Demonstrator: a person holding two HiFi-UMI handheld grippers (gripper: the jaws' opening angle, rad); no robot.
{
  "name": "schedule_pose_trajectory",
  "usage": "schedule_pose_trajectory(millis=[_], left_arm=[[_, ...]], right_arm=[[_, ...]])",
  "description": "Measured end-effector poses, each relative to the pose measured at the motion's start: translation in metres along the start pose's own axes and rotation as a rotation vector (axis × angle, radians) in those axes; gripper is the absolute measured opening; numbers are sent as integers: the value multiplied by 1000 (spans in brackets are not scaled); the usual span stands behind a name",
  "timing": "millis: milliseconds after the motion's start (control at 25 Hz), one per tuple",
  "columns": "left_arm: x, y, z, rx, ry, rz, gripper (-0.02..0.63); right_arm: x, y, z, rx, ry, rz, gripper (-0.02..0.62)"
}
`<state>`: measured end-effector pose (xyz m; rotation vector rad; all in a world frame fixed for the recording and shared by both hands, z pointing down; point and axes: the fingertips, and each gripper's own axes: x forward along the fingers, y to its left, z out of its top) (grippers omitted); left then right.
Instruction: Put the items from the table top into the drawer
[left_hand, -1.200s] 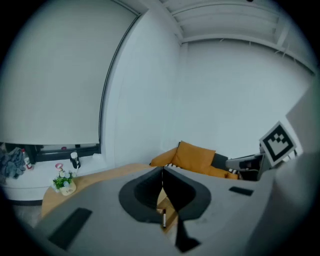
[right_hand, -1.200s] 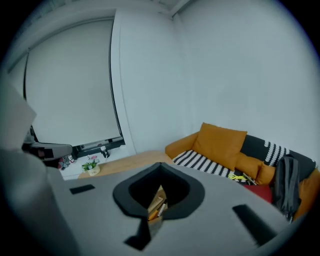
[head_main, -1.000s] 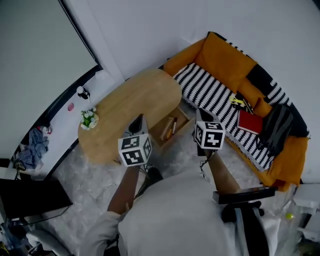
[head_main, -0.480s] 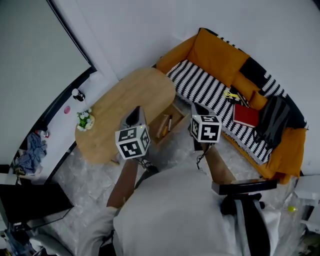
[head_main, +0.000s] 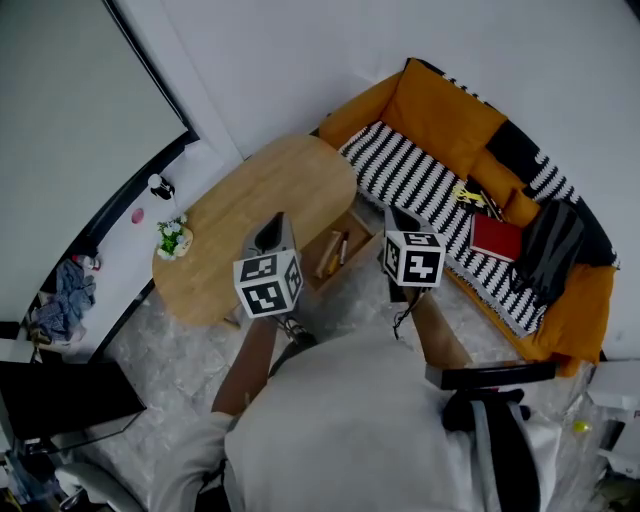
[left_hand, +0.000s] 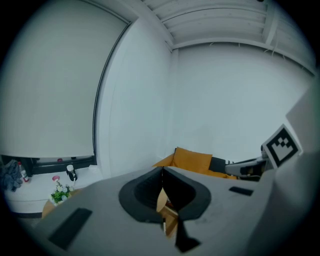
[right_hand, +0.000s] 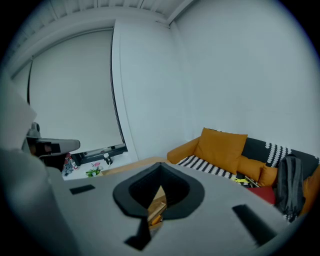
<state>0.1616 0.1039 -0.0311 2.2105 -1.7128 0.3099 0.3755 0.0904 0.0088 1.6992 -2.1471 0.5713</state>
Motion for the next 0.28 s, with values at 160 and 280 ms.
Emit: schedule_pose_trajectory(millis=[160, 280], left_arm=[[1, 1, -1, 0, 3, 3, 9], [3, 1, -3, 0, 8, 0, 9]], right_arm=[[1, 2, -1, -6, 4, 5, -8], [2, 2, -3, -6, 10, 4, -8]])
